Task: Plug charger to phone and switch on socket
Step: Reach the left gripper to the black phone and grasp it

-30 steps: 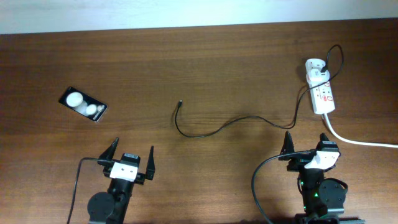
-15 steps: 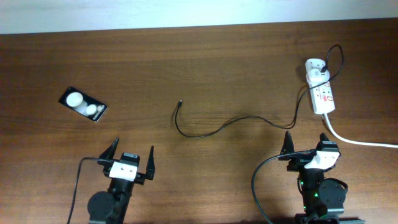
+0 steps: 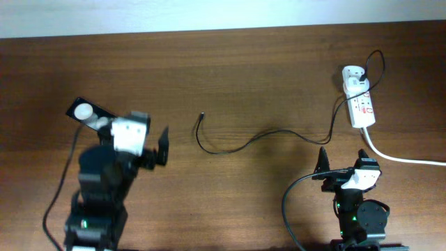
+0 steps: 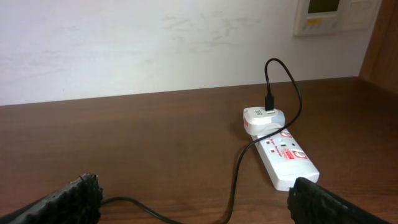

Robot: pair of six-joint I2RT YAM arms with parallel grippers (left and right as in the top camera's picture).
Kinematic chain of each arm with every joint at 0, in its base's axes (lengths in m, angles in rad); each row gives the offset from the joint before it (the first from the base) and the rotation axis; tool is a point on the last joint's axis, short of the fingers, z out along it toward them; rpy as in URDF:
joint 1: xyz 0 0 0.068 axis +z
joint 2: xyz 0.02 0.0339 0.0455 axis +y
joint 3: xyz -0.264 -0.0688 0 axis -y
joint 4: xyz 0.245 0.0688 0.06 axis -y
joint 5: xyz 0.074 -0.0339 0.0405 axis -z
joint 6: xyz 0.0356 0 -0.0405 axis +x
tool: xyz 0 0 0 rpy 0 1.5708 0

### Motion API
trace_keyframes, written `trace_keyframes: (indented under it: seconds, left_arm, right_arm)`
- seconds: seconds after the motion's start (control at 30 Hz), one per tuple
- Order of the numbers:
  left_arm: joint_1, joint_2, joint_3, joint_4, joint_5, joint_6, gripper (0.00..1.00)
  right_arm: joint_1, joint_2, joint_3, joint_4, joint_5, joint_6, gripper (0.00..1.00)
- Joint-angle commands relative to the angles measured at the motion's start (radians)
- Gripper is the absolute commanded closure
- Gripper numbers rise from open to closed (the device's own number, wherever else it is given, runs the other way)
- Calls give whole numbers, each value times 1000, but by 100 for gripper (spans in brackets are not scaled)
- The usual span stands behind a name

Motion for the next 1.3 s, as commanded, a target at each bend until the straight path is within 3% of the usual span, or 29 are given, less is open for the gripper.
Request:
trace_keyframes:
  seconds: [0.0,0.17,0.3,0.43,0.6,0.67,0.83,1.07,1.27]
  left_arm:
    - [5,231,287,-164,38,-9,1]
    - [5,690,898,-657,46,58,1]
    - [2,897,1209,-939,106,58,1]
    - [0,931,1209,-932,136,54,1]
    - [27,933,1213,-801,85,-193,1]
    - [104,933,1231,-768,80,-279,1]
    - [299,941,1250,-725,79,-359,1]
    - [429,1116,1249,-760,52,-456,1]
    - [444,1265,1242,-842,-88,-547,1]
  right_arm:
    - [7,-9,-9,-4,-2,3,1]
    - [7,-9,-9,-4,-2,3,1]
    - [7,-9,-9,-4,-2,3,1]
    - [7,-9,-9,-4,-2,3,1]
    - [7,-9,-9,-4,-2,3,1]
    - [7,-9,-9,-4,-2,3,1]
    - [7,-9,-9,-4,-2,3,1]
    - [7,-9,-9,-4,-2,3,1]
    - [7,-9,-9,-4,-2,3,1]
